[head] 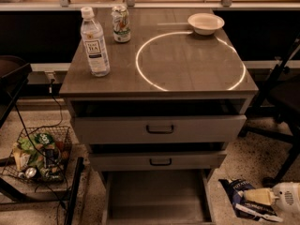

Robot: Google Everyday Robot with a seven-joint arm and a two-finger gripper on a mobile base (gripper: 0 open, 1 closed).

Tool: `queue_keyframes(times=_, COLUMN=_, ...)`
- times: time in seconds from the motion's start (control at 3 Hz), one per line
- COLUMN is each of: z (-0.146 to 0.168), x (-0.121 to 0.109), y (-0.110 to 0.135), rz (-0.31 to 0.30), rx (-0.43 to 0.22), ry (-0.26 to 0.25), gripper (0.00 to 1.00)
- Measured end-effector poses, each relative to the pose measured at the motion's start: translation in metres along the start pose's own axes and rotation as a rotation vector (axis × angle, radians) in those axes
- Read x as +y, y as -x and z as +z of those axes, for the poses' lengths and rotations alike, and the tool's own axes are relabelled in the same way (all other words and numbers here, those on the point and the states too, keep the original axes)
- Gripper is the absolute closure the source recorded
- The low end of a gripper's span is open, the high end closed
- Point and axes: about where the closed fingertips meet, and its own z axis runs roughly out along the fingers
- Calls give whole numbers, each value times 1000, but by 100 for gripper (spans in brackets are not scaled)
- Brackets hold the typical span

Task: Place blue chip bag into bottom drawer

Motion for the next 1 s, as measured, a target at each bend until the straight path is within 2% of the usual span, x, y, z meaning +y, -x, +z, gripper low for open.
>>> queue_keyframes(times=0.33, z=44, x=-2, y=-4, rz=-5, rx=69, ry=-3, gripper=100)
queue_keyframes(times=0.67, z=104, x=-9, y=-18, rz=13, rx=138, ry=28, gripper=100)
queue_keyframes(times=1.0, z=160, x=-10, y=-27, rz=34, rx=142, ry=119, gripper=100)
